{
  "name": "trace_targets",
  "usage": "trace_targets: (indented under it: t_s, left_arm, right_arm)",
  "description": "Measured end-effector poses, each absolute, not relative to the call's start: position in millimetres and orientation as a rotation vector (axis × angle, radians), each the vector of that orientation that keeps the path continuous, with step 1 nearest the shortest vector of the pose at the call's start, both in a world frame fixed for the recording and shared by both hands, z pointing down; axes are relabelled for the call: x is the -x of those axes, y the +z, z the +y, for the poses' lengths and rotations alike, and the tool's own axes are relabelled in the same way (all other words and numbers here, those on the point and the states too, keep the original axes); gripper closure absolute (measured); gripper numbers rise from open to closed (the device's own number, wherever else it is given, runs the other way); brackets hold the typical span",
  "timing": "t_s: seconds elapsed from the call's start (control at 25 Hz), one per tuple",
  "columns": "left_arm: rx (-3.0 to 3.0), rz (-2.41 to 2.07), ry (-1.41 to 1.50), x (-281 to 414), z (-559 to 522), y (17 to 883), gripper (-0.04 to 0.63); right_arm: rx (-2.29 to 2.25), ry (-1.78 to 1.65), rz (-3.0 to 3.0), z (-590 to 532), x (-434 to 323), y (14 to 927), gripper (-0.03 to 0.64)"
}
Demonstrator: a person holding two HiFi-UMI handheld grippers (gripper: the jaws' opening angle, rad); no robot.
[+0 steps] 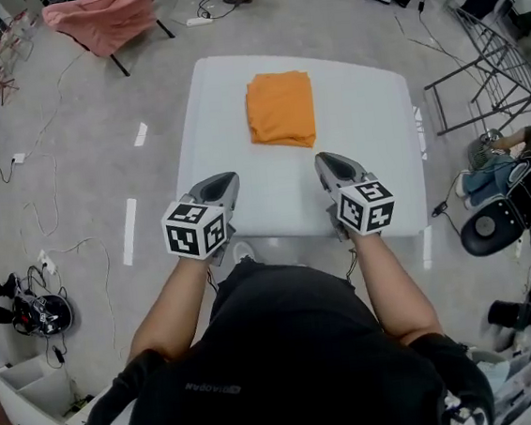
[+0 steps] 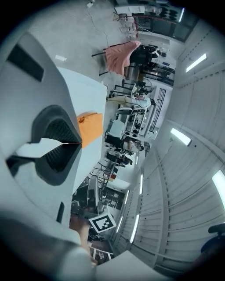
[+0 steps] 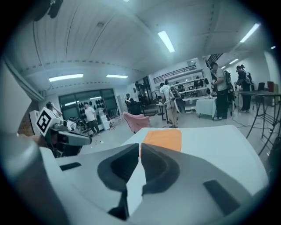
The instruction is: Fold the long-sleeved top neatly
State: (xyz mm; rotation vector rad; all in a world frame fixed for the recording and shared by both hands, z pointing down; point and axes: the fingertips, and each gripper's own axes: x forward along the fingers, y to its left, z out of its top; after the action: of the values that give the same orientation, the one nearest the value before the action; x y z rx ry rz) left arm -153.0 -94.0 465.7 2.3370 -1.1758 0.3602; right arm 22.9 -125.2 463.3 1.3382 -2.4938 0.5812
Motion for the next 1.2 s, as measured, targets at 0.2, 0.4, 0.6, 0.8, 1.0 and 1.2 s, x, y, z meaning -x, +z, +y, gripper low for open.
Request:
trace_targets:
  t_s: [0.2,0.4,0.6,0.8,1.0,1.2]
  left_arm:
    - [-2.376,-1.152,0.331,132,-85,456,0.588]
    - [-2.384,-1.141,0.348,124,-75,459,0.588]
    - [-2.387,-1.158,0.347,116,-73,455,0.588]
    - [-2.407,-1.171,0.346,112,-73,451,0.588]
    - [-2.406,-1.186,0.352,114,-76,449,0.588]
    - [-2.41,-1.194,0.352,118,-80,446,0.588]
  right_arm:
    - [-1.356,0.731,-2.596,-85,-51,453,0.612]
    - [-1.408,0.774,-2.586,-65,-76,461,0.612]
    - [-1.433,0.633,-2.568,-62,-84,455,0.613]
    - [-1.428,0.592,-2.575,-67,-82,452,0.612]
    - [-1.42,0.584,-2.583,-70,-82,447,0.612]
    - [-1.41,0.596,-2.575,-76,-80,449,0.612]
